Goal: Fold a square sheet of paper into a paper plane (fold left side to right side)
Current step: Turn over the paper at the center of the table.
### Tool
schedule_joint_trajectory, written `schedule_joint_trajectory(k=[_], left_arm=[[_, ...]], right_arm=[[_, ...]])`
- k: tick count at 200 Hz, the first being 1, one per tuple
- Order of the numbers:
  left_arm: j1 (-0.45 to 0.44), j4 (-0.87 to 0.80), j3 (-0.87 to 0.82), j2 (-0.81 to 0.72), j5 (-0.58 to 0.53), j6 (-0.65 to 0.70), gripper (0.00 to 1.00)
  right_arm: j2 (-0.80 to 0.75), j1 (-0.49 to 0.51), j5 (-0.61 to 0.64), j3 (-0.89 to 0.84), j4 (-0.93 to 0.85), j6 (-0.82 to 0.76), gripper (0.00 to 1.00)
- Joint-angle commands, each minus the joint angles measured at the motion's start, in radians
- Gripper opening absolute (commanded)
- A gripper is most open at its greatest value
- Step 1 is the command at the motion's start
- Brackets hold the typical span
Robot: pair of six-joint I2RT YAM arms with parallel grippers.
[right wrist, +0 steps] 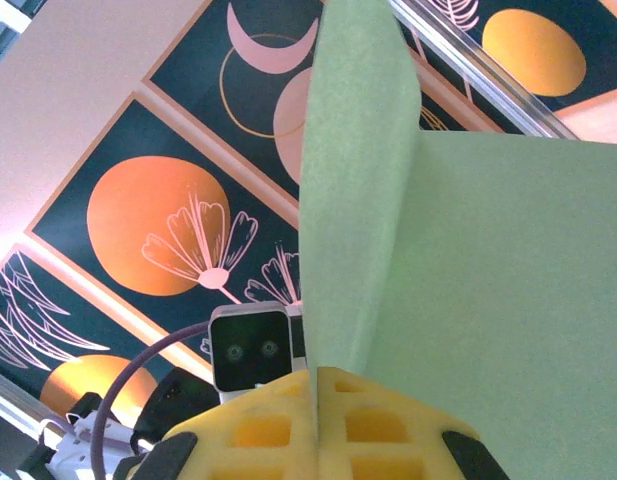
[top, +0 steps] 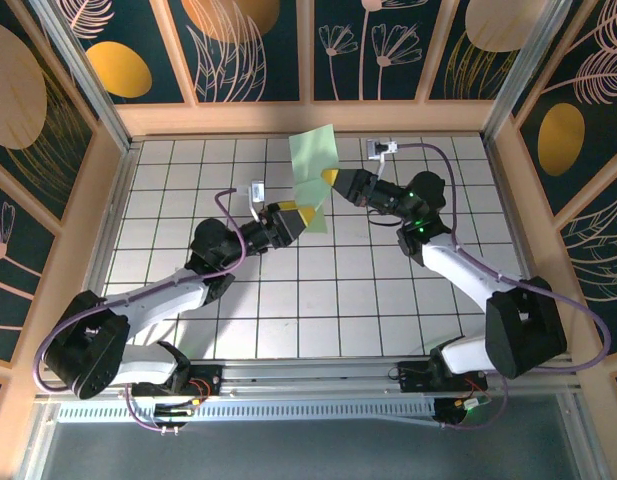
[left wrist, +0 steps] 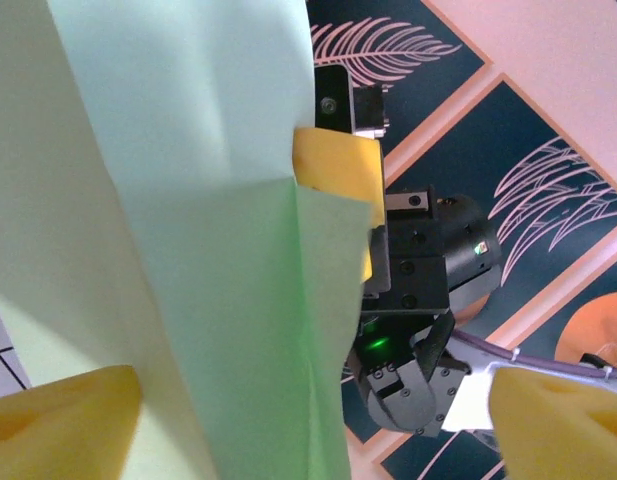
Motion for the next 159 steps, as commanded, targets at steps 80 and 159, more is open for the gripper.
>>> schedule_joint_trajectory(k=[80,159], left_arm=[[-0.002,0.102,0.016,0.029,-0.062,-0.054,0.22],[-0.003,-0.069,0.009,-0.042,-0.092,0.031,0.00]], right_arm=[[-0.001,0.009,-0.004,-0.003,0.013,-0.019,0.13],[-0.115,-0.015,0.122,0.012,-0.368,-0.292,0.42]])
